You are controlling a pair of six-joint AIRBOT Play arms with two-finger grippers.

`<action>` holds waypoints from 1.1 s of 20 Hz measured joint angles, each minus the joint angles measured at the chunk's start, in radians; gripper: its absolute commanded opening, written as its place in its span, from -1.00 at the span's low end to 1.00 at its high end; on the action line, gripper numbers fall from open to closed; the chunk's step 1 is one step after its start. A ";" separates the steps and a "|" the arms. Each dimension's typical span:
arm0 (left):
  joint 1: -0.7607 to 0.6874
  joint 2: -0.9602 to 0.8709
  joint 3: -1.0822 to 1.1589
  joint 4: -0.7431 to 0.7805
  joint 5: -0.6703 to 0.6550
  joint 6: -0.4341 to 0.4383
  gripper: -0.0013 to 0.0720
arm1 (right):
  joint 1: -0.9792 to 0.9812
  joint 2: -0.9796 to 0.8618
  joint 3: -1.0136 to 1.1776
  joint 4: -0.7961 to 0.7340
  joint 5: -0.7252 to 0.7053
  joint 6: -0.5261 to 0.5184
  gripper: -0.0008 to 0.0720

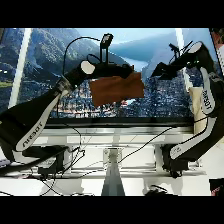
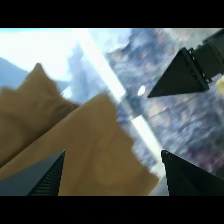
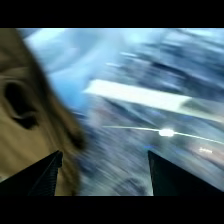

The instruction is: Fold the clothes and pants, and hang the long-sleeved shirts on hangers.

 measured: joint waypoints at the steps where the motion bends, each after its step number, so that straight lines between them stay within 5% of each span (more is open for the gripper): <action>1: 0.018 0.002 0.000 0.013 -0.028 0.001 1.00 | 0.011 -0.016 -0.012 0.045 -0.001 -0.027 0.65; 5: 0.085 0.005 0.000 0.056 -0.109 0.001 1.00 | 0.109 -0.067 -0.037 0.152 -0.027 -0.103 0.62; 6: 0.100 0.005 0.000 0.062 -0.123 0.001 1.00 | 0.141 -0.075 -0.039 0.163 -0.037 -0.113 0.45; 9: 0.146 0.007 0.000 0.076 -0.150 0.001 0.98 | 0.234 -0.086 -0.043 0.174 -0.078 -0.148 -0.60; 10: 0.163 0.011 0.000 0.083 -0.166 0.002 0.95 | 0.258 -0.087 -0.041 0.178 -0.088 -0.154 -0.80; 13: 0.225 0.044 0.000 0.185 -0.247 0.002 0.48 | 0.305 -0.082 -0.014 0.163 -0.105 -0.165 -0.93; 16: 0.292 0.126 0.000 0.354 -0.355 0.000 -0.90 | 0.303 -0.039 0.035 0.101 -0.114 -0.128 -0.93; 22: 0.413 0.388 0.000 0.614 -0.497 -0.004 -0.92 | 0.160 0.215 0.095 -0.206 -0.152 0.147 -0.93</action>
